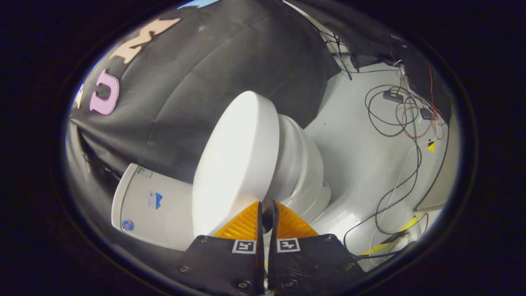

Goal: Open the toilet lid.

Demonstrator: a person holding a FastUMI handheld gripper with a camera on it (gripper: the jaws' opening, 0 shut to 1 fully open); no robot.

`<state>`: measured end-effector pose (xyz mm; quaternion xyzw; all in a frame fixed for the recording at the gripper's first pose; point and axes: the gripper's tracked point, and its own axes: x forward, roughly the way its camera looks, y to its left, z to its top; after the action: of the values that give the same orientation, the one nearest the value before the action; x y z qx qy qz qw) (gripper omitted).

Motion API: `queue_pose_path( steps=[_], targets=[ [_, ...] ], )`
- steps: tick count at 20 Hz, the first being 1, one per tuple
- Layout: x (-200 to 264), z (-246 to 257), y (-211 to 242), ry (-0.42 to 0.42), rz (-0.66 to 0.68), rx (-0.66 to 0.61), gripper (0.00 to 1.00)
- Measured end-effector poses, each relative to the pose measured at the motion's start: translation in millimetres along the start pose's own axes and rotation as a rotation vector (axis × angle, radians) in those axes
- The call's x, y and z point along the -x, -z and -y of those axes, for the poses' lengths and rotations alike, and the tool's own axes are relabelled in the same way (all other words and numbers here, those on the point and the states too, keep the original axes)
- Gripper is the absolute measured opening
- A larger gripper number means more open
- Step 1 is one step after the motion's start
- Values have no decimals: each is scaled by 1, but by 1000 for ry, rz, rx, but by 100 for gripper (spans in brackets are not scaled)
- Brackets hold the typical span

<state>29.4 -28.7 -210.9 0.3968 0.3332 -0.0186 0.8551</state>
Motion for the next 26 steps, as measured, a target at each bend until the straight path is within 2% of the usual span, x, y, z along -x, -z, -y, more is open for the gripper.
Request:
queue_pose_path(
  steps=[5, 14, 22, 26],
  targets=[
    [7, -8, -3, -4, 15, 15, 4],
    [25, -36, -13, -18, 65, 122, 4],
    [45, -74, -19, -93, 107, 230, 2],
    [51, -89, -20, -131, 125, 243, 2]
  ],
)
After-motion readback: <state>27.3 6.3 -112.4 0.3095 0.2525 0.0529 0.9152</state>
